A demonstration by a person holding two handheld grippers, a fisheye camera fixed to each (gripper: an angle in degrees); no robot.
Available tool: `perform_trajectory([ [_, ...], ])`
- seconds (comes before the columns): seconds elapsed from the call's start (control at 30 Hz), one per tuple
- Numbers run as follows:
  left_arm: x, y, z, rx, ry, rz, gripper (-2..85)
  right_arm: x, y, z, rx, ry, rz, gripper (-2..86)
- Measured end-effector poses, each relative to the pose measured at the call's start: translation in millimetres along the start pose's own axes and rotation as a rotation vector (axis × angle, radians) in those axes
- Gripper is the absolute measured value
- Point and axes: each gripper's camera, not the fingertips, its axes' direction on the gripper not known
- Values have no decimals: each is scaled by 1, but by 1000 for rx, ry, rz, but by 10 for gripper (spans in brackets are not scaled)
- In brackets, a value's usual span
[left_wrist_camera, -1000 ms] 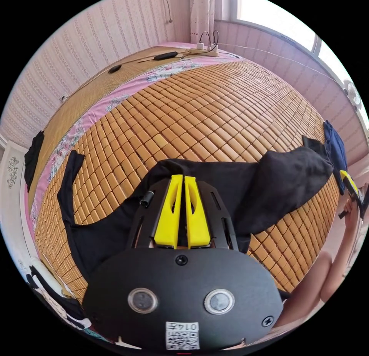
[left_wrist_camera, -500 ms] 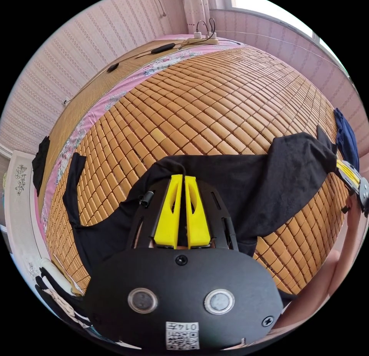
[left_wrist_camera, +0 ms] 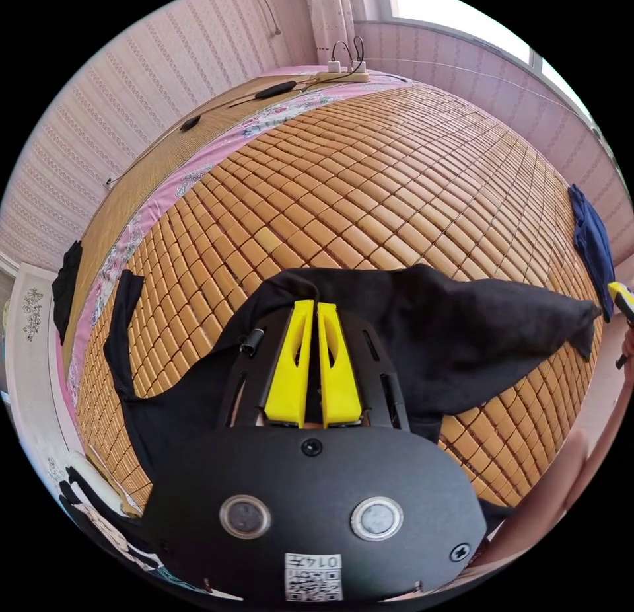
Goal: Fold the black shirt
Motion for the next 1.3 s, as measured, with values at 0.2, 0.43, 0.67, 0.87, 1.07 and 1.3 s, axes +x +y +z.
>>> perform_trajectory([
  [0.2,1,-6,2,-17,0,-5,-9,19,10,1,138,-176,-50,60],
  [0.43,-1,-8,3,-24,4,-23,-9,13,14,32,-120,-57,-176,38],
  [0.67,-6,-5,0,-6,68,-53,-9,7,30,-35,340,30,-207,-2],
  [0.87,-10,-2,4,-28,81,-43,-9,21,33,-12,-94,-45,-156,6],
  [1.07,-12,5,6,-14,70,-27,-9,22,34,-30,-70,-116,-105,44],
  [1.3,-18,17,9,-11,75,-44,-9,23,26,8,-108,41,-21,69],
])
